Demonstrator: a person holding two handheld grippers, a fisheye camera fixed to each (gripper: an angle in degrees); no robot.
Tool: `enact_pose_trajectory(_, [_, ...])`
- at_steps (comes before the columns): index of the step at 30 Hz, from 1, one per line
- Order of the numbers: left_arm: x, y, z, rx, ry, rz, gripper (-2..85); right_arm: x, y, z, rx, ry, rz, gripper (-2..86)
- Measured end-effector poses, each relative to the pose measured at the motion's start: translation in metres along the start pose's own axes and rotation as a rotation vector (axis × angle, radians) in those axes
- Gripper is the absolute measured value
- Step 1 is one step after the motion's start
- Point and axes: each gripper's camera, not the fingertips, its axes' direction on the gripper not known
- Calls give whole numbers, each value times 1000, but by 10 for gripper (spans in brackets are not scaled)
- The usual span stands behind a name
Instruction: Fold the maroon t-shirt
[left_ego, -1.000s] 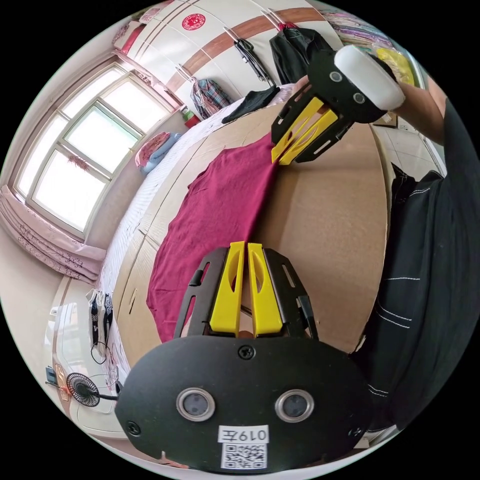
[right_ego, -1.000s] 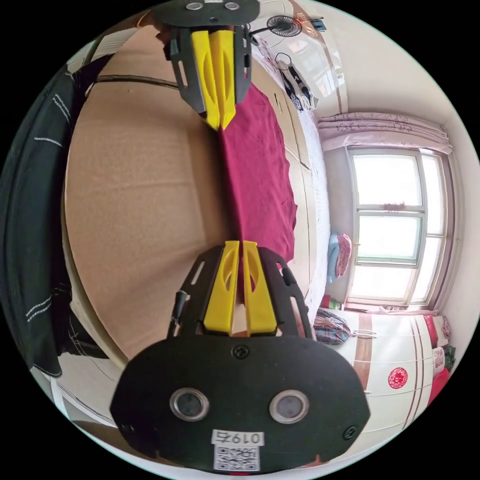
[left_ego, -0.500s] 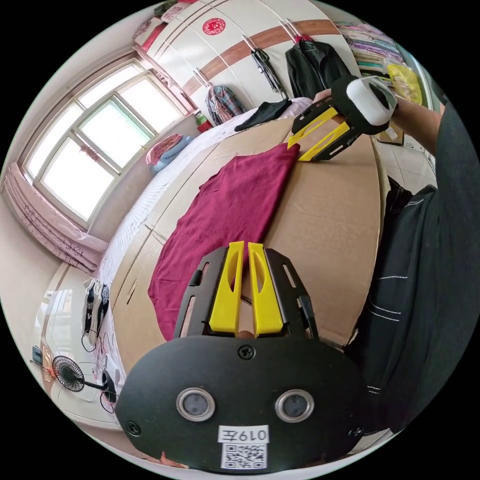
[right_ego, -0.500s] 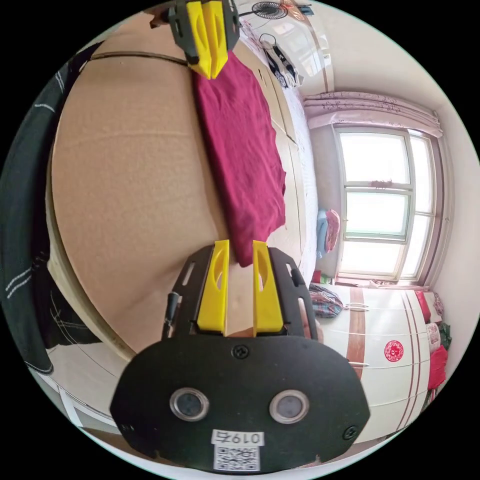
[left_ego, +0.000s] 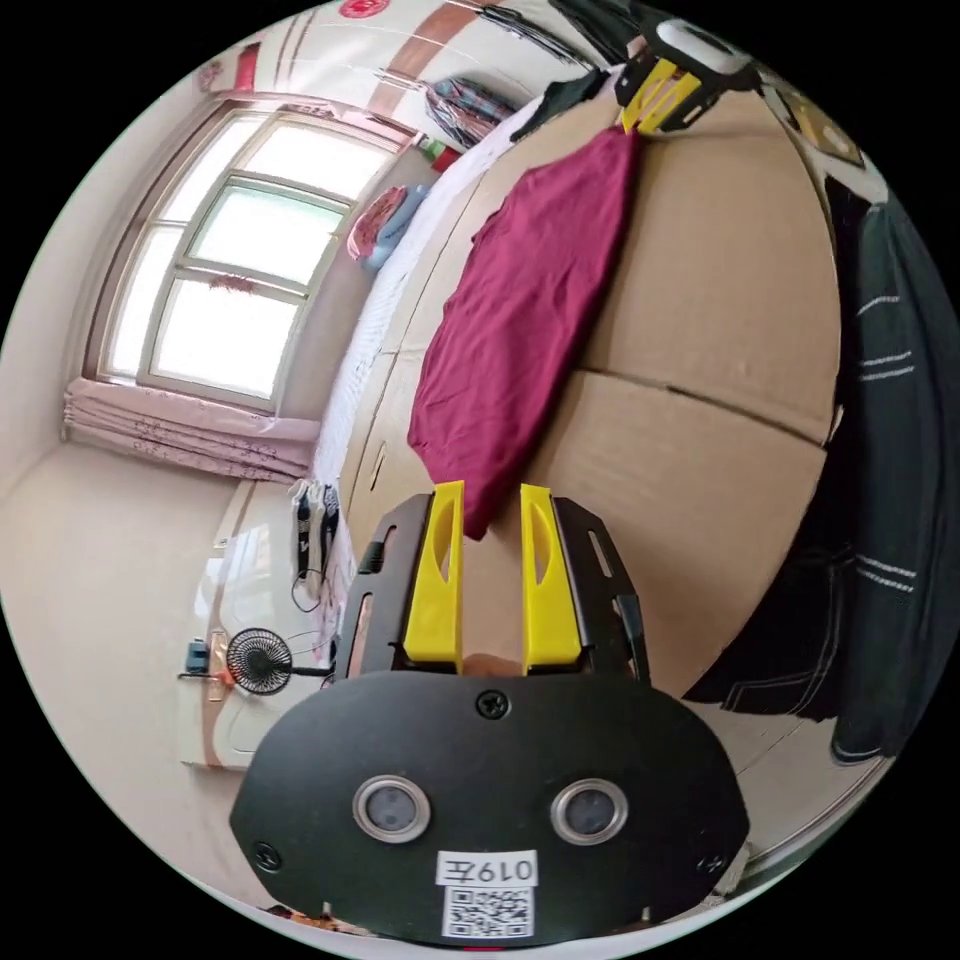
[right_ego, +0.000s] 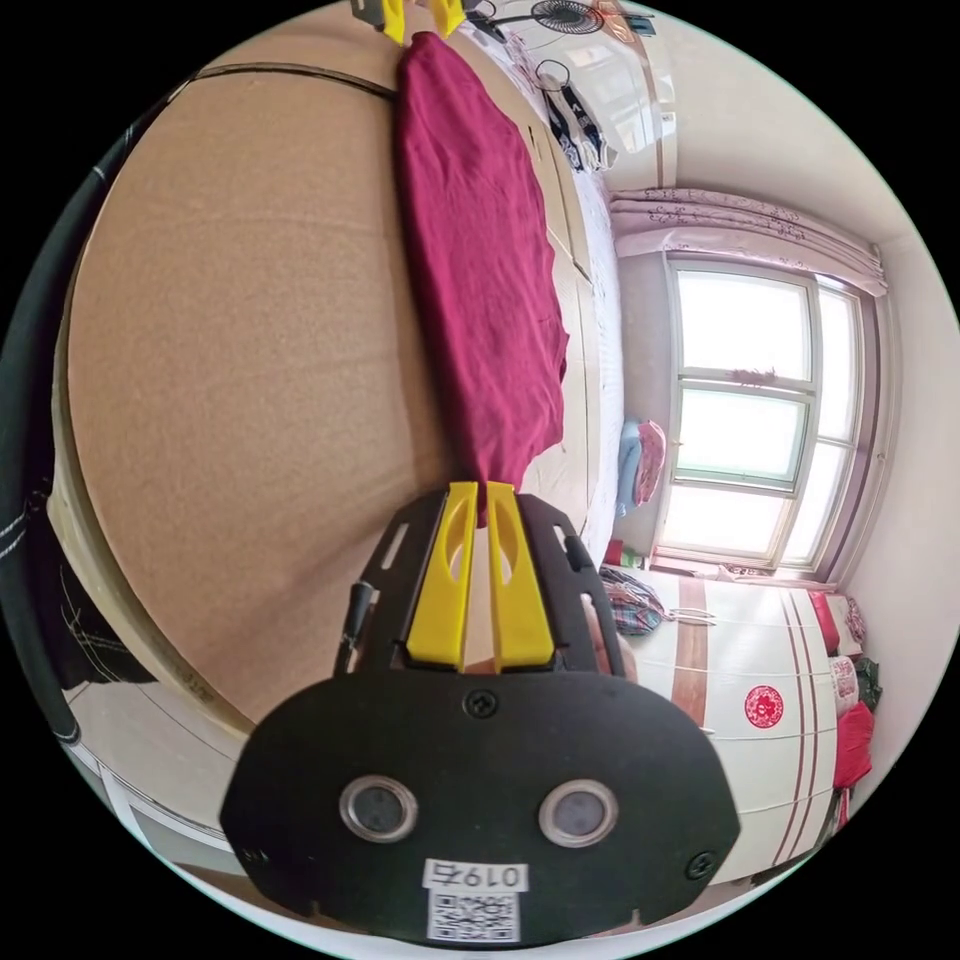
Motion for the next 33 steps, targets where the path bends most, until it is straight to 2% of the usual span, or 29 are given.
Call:
enact_pose_trajectory(9, [4, -7, -15, -8, -123, 374, 60, 4, 1, 2, -1, 2, -8, -7])
enact_pose_trajectory(22, [-49, 1, -40, -33, -75, 381, 14, 6, 6, 7, -6, -18, -33, -1])
enact_pose_trajectory(28, [-94, 21, -65, -26, -28, 236, 27, 4, 15, -7, 9, 5, 20, 71])
enact_pose_trajectory(31, [-134, 45, -81, -42, 25, 63, 35, 18, 33, -21, 4, -15, 158, 79])
enact_pose_trajectory(33, [-178, 67, -95, -30, 58, -197, 31, 32, 43, -30, 26, -62, 296, 69])
